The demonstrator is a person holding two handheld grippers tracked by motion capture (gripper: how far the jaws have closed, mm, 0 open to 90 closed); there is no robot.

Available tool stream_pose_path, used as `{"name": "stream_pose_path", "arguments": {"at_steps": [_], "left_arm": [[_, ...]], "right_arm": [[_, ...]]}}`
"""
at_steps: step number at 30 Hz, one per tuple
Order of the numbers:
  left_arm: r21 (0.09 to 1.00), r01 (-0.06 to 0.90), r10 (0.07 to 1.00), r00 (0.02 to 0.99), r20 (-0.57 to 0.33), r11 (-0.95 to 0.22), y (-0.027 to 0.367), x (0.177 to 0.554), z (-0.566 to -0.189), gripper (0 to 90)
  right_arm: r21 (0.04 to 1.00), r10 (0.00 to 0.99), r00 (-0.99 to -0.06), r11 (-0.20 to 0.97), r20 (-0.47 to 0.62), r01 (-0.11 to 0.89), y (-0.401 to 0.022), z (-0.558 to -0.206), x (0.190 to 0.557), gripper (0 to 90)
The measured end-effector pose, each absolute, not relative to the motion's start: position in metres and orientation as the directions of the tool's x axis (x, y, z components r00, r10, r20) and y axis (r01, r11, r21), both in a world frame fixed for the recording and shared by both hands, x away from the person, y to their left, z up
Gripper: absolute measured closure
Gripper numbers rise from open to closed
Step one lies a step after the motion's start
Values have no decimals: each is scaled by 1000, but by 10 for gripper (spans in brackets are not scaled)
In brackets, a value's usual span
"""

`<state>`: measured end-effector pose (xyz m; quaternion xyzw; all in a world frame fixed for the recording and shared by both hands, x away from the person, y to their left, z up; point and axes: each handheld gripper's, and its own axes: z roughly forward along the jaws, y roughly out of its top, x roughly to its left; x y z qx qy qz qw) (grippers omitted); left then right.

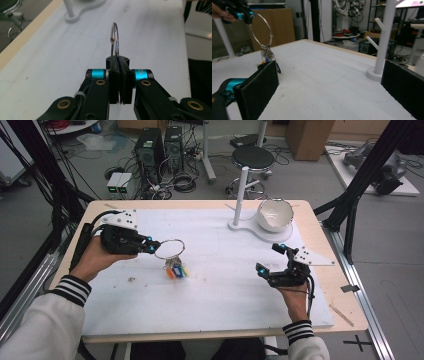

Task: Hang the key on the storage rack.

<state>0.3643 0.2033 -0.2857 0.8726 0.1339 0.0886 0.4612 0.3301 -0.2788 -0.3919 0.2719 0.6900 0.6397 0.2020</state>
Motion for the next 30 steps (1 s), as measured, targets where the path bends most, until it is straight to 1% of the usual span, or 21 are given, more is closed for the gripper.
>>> {"name": "stream_pose_path", "arguments": {"at_steps": [6, 9, 15, 17, 20, 21, 22, 23, 30], "left_arm": [[892, 119, 263, 965, 0, -437, 194, 367, -294, 875], [917, 108, 240, 971, -14, -384, 187, 368, -298, 875], [922, 104, 202, 979, -29, -372, 176, 371, -305, 874], [927, 98, 189, 982, -30, -362, 173, 372, -307, 874], [931, 96, 175, 984, -35, -351, 167, 372, -309, 874], [933, 94, 170, 985, -36, -348, 166, 372, -309, 874], [933, 94, 164, 986, -38, -349, 164, 373, -309, 874], [935, 100, 161, 986, -46, -341, 163, 373, -310, 874], [940, 103, 134, 989, -62, -326, 156, 372, -313, 874]], "right_arm": [[991, 586, -807, 51, 71, 124, -263, -368, 336, 9], [989, 557, -829, 81, 55, 121, -254, -355, 341, 9], [977, 506, -862, 174, 17, 121, -238, -340, 349, 9], [976, 490, -872, 186, 12, 117, -233, -337, 351, 9], [973, 453, -891, 187, 34, 133, -227, -334, 354, 9], [974, 437, -899, 193, 24, 120, -225, -333, 357, 9], [969, 397, -917, 208, 39, 131, -220, -330, 358, 9], [969, 397, -917, 208, 39, 131, -220, -330, 358, 9], [958, 272, -961, 260, 51, 124, -197, -319, 367, 10]]}}
